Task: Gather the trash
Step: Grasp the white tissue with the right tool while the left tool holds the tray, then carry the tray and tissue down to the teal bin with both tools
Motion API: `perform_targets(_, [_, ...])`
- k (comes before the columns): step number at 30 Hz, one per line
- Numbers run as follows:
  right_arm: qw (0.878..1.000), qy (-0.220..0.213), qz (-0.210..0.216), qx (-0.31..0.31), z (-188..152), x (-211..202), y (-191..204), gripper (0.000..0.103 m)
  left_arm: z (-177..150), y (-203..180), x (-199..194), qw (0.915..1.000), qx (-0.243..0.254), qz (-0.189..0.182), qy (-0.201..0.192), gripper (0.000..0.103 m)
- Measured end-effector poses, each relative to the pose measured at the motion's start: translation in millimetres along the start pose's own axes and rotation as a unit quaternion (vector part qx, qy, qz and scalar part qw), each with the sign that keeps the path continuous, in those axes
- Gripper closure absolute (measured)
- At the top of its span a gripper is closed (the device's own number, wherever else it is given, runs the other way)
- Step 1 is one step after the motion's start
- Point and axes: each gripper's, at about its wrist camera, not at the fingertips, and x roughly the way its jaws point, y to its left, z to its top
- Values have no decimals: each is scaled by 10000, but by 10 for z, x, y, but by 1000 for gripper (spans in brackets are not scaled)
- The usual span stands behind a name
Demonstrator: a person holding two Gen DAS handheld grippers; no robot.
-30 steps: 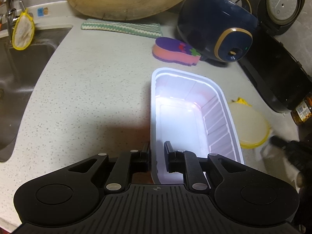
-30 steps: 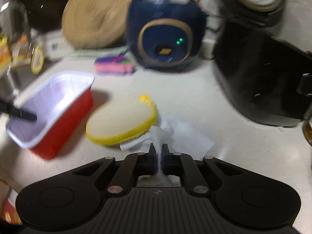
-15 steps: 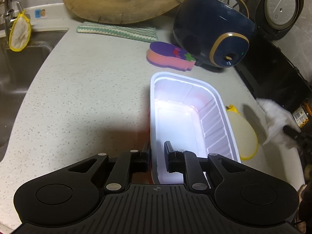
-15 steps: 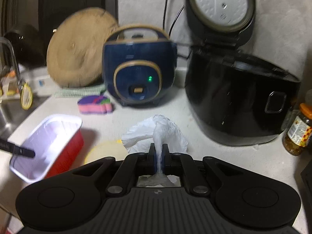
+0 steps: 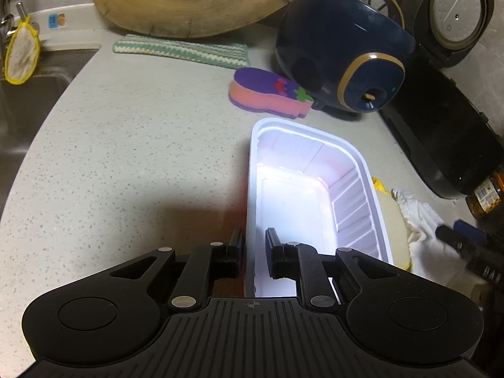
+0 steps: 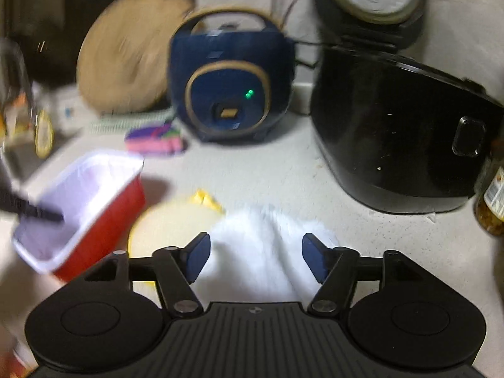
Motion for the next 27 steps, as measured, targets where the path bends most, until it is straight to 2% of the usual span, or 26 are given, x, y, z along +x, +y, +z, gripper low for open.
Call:
perform_targets(2, [9994, 53, 121, 320, 37, 134, -77, 38, -8, -23, 24, 10000, 2, 51, 44, 86])
perform_targets(5, [9971, 312, 70, 693, 47, 390, -127, 38, -10, -63, 38, 9999, 6, 69, 73, 86])
perform_targets(8, [9955, 497, 94, 799, 3, 505, -114, 38, -22, -102, 54, 9999, 41, 60, 86, 86])
perform_targets(10, [9953, 493, 234, 805, -17, 498, -101, 44, -28, -138, 76, 9999, 81, 90, 94, 86])
perform_targets(12, [9950, 488, 395, 774, -22, 471, -84, 73, -25, -165, 98, 9998, 76, 115, 108, 87])
perform_targets(13, [9944, 497, 525, 773, -12, 449, -81, 81, -24, -170, 103, 9999, 65, 107, 110, 86])
perform_targets(14, [9937, 507, 645, 769, -7, 430, -78, 94, -23, -176, 108, 9999, 49, 103, 116, 87])
perform_targets(19, [9951, 296, 707, 632, 48, 294, 0, 97, -51, -171, 97, 9996, -175, 203, 40, 89])
perform_targets(21, [9945, 205, 780, 670, 68, 233, 8, 98, -66, -151, 94, 9997, -236, 95, 25, 90])
perform_targets(27, [9964, 14, 625, 570, 91, 80, 136, 98, -140, -77, -63, 9995, -215, -130, -174, 92])
